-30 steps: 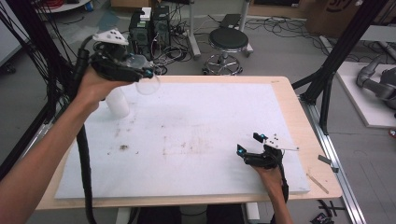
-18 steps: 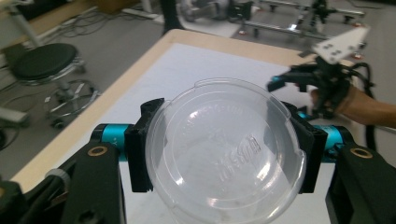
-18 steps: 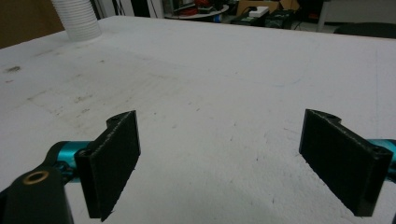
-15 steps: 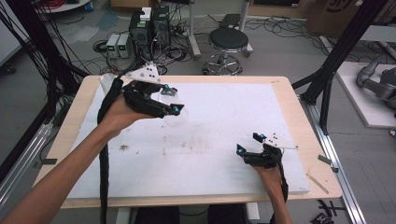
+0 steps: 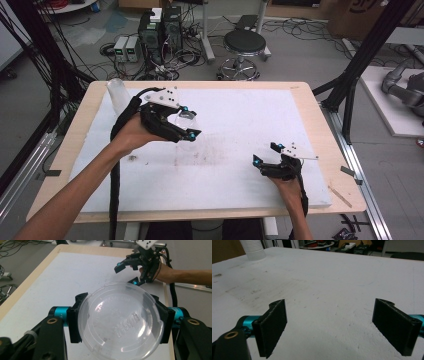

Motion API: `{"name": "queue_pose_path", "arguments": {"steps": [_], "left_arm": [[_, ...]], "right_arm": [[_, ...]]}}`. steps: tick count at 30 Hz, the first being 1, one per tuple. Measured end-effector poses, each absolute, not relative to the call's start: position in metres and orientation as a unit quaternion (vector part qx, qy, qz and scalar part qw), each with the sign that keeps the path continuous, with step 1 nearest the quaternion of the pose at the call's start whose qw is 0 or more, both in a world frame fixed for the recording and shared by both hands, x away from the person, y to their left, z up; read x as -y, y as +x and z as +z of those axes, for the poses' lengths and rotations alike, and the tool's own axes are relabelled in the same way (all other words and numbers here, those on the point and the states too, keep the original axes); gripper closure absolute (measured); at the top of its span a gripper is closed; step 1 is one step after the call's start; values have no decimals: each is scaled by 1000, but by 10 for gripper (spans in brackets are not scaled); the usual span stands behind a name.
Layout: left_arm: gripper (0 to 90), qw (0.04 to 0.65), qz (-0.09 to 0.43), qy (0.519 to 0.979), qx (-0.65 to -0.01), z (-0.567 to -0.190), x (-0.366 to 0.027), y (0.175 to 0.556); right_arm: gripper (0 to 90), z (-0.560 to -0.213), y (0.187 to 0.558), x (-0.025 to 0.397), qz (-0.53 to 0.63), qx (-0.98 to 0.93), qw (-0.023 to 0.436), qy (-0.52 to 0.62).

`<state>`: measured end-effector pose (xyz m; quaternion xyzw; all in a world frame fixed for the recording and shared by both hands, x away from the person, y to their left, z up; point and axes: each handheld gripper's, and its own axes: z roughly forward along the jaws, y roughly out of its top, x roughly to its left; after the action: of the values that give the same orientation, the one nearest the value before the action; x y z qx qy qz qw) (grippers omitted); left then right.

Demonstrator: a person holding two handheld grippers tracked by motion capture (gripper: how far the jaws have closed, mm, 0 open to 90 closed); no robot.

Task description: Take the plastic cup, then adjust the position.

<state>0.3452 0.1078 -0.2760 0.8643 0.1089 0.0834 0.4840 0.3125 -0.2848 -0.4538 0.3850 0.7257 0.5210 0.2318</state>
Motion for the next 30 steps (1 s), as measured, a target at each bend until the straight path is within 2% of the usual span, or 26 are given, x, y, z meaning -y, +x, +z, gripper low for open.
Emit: {"name": "queue_pose_path", "arguments": {"steps": [15, 20, 25, 30], "left_arm": [[391, 492, 75, 859, -121, -289, -109, 351], [391, 503, 76, 853, -117, -288, -113, 350], [391, 533, 79, 835, -113, -285, -121, 344], [391, 529, 79, 836, -122, -288, -126, 342]], "right_arm": [[125, -454, 313, 285, 524, -728, 226, 380], [125, -453, 315, 287, 530, -736, 205, 367], [125, -434, 314, 289, 553, -737, 204, 332], [125, -414, 315, 287, 571, -739, 186, 306]]}}
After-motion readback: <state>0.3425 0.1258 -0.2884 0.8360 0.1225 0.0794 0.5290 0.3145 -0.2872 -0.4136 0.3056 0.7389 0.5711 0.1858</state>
